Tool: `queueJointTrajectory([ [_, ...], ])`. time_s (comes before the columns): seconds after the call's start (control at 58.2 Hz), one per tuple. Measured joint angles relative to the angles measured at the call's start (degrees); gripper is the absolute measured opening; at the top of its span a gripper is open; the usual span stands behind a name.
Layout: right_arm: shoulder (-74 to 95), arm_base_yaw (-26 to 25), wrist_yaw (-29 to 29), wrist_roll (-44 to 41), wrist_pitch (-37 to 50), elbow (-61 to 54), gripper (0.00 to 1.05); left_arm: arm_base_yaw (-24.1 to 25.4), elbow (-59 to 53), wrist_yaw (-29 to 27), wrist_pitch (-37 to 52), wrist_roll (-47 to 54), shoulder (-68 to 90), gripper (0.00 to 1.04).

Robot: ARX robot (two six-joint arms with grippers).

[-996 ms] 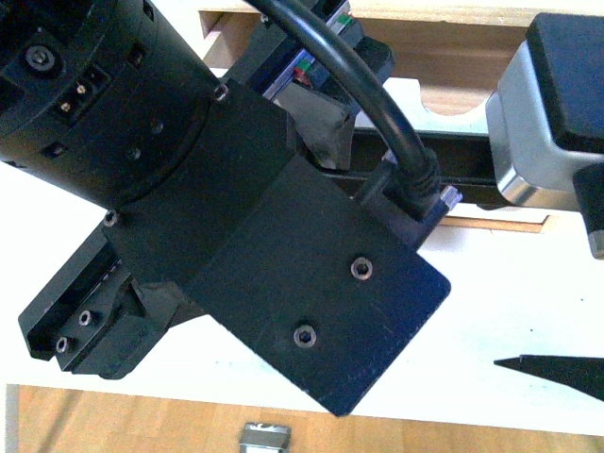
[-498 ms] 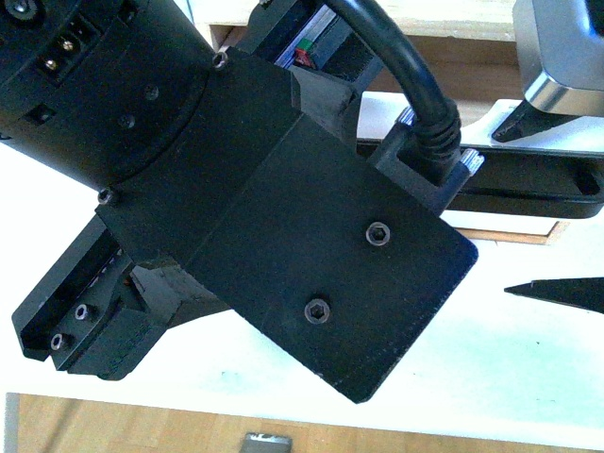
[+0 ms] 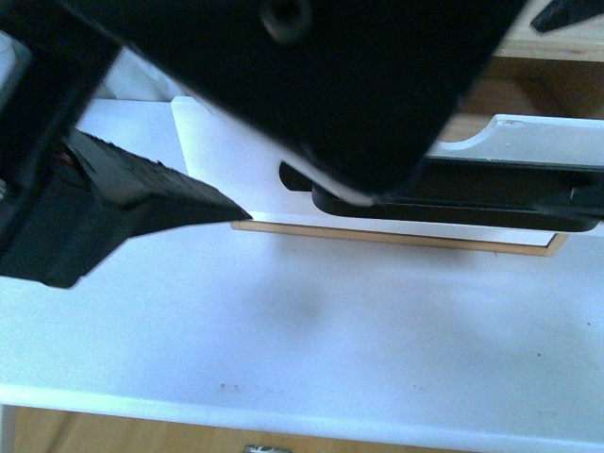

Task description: Pull drawer

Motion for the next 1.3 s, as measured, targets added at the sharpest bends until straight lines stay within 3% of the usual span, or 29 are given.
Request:
queueJointTrajectory([
  [0.24, -8.22, -3.19, -0.66, 6.40, 12.00, -4.83, 0.95, 5.01, -3.41, 5.49, 3.23, -3.17, -8.26, 0.98],
  [0.567, -23.52, -9.81, 2.49, 19.71, 26.14, -19.32, 0.95, 15.19, -19.23, 11.19, 26.40, -18.95, -23.74, 0.98],
  [0.721, -33.64, -11.10, 6.40, 27.23, 28.85, -26.43, 0.95, 20.37, -29.99, 7.69, 41.59, -31.89, -31.06, 0.98],
  [0.841, -43.12, -11.04, 9.09, 32.76, 25.16, -31.67, 0.95, 26.10, -36.44, 3.48, 51.98, -46.45, -34.91, 0.98],
  [1.064, -57.24, -11.26, 14.97, 42.75, 18.62, -37.33, 0.95, 36.30, -44.63, 0.55, 47.76, -77.50, -42.80, 0.98],
  [1.133, -59.87, -10.67, 19.08, 48.59, 18.29, -39.78, 0.95, 36.83, -47.52, -0.66, 46.03, -84.63, -45.00, 0.98],
  [1.305, -60.17, -10.49, 19.15, 51.65, 18.27, -39.98, 0.95, 36.83, -47.82, -0.57, 45.92, -88.50, -45.40, 0.98],
])
